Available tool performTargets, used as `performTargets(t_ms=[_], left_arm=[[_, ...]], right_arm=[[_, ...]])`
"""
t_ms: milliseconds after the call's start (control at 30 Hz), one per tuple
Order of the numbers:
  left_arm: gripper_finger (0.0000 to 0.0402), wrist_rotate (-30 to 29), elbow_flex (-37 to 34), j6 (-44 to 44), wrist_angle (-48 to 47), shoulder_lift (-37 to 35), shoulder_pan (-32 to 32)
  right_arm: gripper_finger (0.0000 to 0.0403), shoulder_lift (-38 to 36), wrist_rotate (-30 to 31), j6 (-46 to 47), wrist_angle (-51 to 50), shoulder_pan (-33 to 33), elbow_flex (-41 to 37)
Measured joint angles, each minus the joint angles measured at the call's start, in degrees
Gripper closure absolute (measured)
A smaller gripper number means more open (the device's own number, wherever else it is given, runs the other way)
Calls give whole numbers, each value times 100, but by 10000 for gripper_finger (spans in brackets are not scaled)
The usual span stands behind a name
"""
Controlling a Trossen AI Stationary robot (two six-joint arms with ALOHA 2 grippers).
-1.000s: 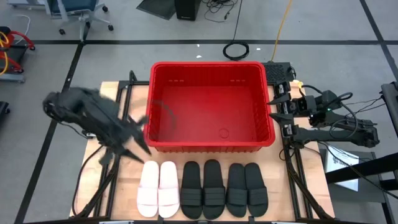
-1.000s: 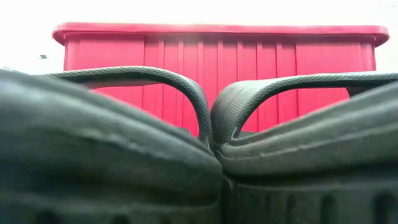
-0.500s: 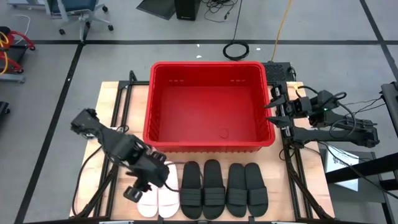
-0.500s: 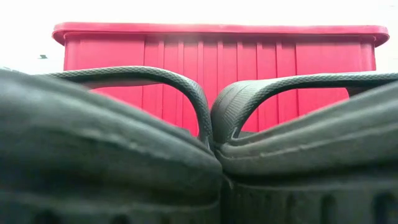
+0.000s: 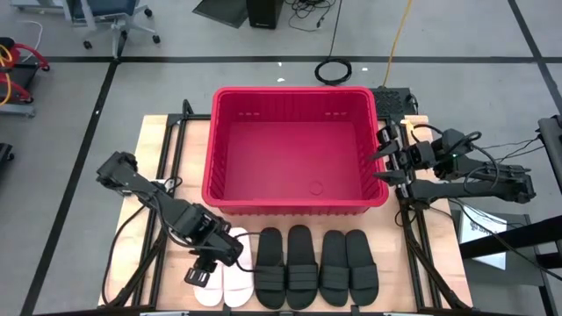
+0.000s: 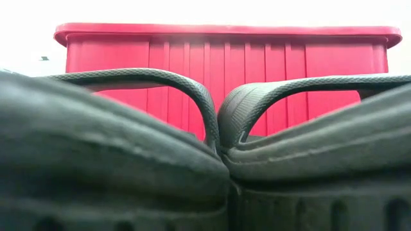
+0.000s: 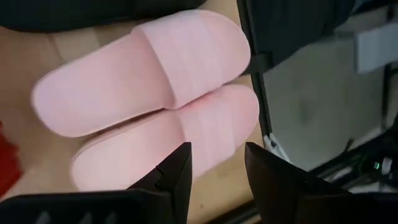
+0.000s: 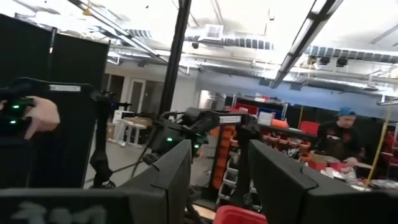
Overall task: Pick and place slides into bin
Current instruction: Put the pink slide into the red bin
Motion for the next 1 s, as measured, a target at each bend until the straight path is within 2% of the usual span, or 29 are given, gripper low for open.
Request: performTargets(t_ms=[67,333,467,667,1000], left_arm=[[261,120,-486,-171,579,-231,15],[261,379,-2152,-1180,1826,-862,-107],[261,384,-2602,-1463,2202,-915,-196],[261,390,-3194,-1779,2629,-896,-291],[261,396,-3752,-2052,3476,-898,-286]], right_arm=[[252,34,13,-4,-13,61,0],[252,184,84,-63,-28,225,0],[252,276,323,-103,-33,323,0],[252,409,329,-133,-29,446,0],[252,526,338,-214,-11,580,2]])
